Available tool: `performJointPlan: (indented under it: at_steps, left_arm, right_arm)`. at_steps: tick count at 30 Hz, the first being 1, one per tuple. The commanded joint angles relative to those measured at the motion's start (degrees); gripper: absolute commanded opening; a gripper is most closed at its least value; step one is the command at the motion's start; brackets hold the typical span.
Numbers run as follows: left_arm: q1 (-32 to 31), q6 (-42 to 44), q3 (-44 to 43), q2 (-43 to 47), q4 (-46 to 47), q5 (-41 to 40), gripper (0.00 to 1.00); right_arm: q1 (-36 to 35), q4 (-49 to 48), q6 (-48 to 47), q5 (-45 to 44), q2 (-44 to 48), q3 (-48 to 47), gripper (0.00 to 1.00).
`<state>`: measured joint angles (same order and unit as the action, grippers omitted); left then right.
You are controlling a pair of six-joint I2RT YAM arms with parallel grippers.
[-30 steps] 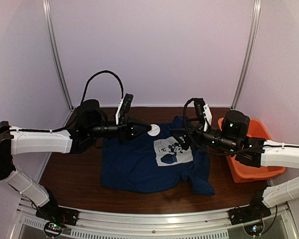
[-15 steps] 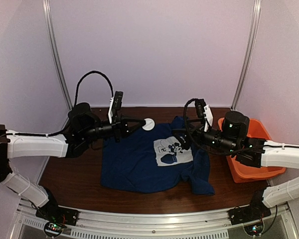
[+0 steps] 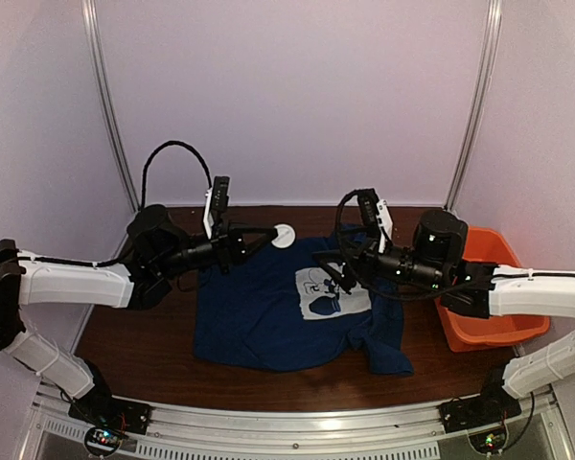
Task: Pin the brooch onto the clothing
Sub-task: Pass from the left arm to the right
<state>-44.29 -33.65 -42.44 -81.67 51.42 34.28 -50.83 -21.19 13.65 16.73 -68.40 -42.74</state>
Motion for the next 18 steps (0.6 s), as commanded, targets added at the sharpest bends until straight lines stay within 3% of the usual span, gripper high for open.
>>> performJointPlan:
  at_steps: [1,18]
  left_arm:
    - [0.3,-1.5,0.9,-0.9,4.9,0.6,0.0]
    - [0.3,-1.8,1.3,-2.1,7.2,2.0,0.0]
  right_arm:
    - [-0.3,-2.5,0.1,1.8,-1.5,-2.1,0.95]
    - [-0.5,-3.1,1.4,5.3,-6.5,-5.8,0.91]
